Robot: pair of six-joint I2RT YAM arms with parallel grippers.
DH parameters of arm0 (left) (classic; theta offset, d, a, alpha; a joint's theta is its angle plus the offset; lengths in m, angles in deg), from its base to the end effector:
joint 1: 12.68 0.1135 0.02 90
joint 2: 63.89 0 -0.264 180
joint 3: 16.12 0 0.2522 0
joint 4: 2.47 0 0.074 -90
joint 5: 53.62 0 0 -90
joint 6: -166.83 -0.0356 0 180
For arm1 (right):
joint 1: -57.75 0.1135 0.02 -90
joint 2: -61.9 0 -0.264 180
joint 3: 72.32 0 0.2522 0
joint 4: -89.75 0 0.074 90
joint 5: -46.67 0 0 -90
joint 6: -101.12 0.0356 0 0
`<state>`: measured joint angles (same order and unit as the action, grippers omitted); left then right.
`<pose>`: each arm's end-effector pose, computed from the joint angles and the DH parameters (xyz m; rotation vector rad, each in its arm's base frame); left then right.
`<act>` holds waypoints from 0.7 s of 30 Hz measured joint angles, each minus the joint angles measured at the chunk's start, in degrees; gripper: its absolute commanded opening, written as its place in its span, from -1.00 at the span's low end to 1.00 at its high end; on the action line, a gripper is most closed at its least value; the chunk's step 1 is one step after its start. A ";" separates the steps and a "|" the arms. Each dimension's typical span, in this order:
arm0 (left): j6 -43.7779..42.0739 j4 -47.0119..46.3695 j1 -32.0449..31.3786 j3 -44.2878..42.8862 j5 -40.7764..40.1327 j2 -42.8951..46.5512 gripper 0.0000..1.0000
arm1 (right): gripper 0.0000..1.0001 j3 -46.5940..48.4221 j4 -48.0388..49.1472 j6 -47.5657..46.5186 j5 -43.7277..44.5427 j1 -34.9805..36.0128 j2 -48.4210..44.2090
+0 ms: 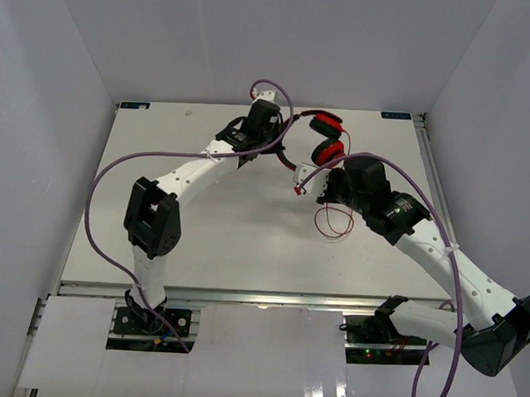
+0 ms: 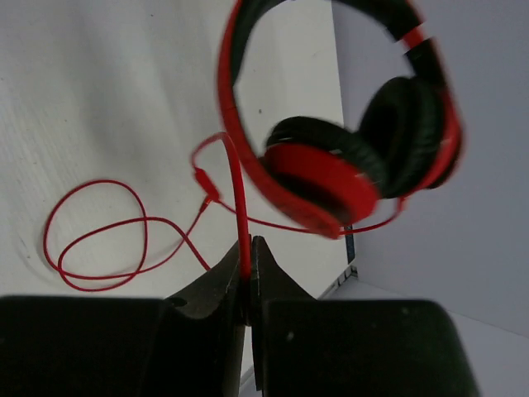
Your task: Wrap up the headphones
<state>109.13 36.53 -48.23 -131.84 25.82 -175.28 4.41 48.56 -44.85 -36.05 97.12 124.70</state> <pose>0.3759 -0.2606 0.3164 -0.0442 2.2035 -0.4753 0.1894 0.1496 0.3590 -1.4656 1.4428 -0.3102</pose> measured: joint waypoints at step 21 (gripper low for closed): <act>-27.38 -8.19 -4.37 28.46 14.30 16.69 -1.00 | -0.85 -1.39 1.02 -3.92 -7.00 -12.36 -1.13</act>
<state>81.75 28.34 -52.61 -103.38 40.11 -158.59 3.03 49.58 -48.77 -43.04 84.76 123.57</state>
